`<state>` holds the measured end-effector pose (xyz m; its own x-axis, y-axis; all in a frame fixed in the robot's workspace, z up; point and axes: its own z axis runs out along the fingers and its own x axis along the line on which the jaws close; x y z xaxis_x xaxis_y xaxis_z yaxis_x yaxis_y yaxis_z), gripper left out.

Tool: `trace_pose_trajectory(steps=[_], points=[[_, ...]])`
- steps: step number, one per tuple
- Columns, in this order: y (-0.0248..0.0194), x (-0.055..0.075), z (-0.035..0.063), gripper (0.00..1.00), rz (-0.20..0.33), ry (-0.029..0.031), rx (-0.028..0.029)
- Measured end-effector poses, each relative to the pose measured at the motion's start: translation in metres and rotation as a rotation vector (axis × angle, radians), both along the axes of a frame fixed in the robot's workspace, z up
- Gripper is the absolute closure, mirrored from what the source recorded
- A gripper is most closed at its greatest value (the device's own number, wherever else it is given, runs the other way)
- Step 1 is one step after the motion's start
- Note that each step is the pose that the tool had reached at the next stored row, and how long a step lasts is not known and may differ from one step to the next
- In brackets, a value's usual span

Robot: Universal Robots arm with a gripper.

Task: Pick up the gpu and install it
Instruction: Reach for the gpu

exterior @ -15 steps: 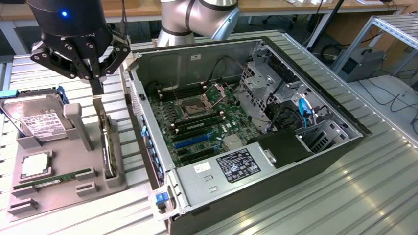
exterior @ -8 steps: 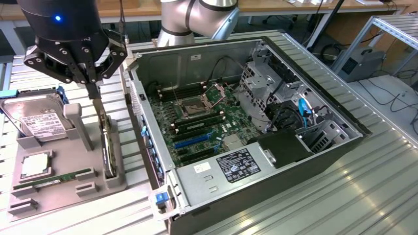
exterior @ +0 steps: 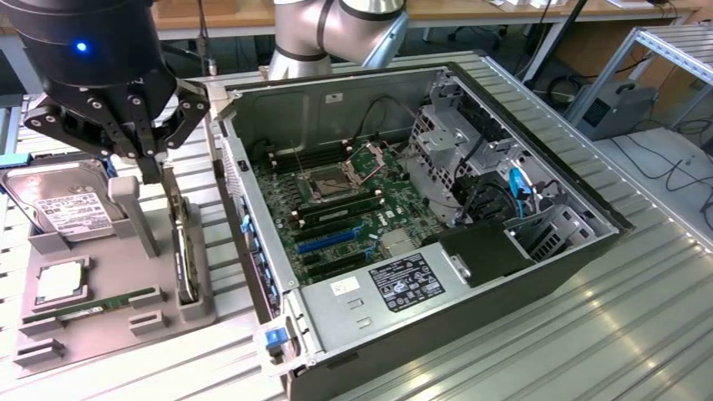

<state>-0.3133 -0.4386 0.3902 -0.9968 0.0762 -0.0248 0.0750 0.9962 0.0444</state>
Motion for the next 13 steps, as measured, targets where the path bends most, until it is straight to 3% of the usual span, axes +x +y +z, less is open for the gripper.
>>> trace_pose_trajectory(steps=[13], points=[[-0.0258, -0.006, -0.0005, 0.89, 0.000, 0.0000, 0.0000]])
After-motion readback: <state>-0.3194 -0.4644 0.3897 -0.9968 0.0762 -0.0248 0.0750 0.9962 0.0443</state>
